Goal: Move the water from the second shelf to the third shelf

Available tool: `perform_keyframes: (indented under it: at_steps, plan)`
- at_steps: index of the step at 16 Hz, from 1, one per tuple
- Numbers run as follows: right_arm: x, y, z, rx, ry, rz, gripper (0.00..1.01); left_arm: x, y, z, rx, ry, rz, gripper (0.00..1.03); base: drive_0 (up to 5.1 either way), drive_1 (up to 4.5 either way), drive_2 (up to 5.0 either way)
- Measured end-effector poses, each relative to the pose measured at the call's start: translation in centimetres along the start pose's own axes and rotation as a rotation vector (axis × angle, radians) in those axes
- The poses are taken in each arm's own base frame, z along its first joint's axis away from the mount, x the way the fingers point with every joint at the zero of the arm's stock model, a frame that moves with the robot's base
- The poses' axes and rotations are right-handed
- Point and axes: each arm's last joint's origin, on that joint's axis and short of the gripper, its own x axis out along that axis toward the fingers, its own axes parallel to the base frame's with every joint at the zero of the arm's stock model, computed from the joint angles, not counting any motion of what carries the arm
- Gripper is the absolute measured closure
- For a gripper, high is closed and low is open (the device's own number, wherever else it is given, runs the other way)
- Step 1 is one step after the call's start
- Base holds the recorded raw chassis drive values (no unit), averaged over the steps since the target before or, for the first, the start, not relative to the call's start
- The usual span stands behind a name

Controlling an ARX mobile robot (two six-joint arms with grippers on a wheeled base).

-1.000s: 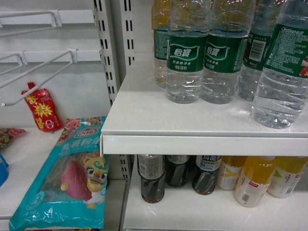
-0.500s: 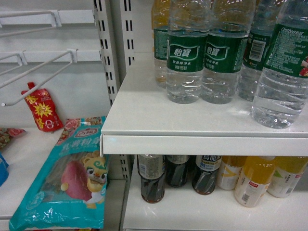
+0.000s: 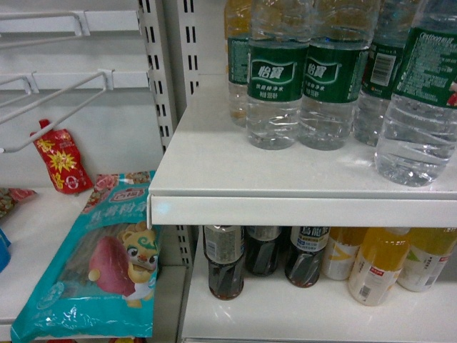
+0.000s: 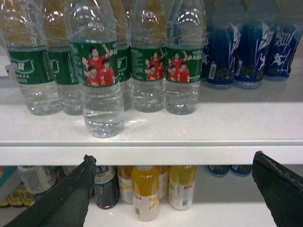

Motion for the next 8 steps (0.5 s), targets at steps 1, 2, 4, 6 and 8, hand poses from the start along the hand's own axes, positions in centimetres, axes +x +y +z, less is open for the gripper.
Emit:
perform_keyframes:
  at_steps: [1, 2, 4, 6, 8]
  plan:
    - [0.00, 0.00, -0.01, 0.000, 0.001, 0.000, 0.03, 0.00, 0.00, 0.01, 0.000, -0.001, 0.000, 0.05, 0.0, 0.00, 0.0]
    - [0.00, 0.00, -0.01, 0.000, 0.002, 0.001, 0.03, 0.00, 0.00, 0.00, 0.000, 0.000, 0.000, 0.05, 0.0, 0.00, 0.0]
    - [0.00, 0.00, -0.02, 0.000, 0.002, 0.000, 0.03, 0.00, 0.00, -0.01, 0.000, 0.001, 0.000, 0.05, 0.0, 0.00, 0.0]
    - [0.00, 0.00, -0.03, -0.001, 0.003, 0.001, 0.03, 0.00, 0.00, -0.02, 0.000, 0.002, 0.000, 0.05, 0.0, 0.00, 0.0]
    - [0.00, 0.00, -0.03, 0.000, 0.003, 0.000, 0.03, 0.00, 0.00, -0.02, 0.000, 0.002, 0.000, 0.05, 0.0, 0.00, 0.0]
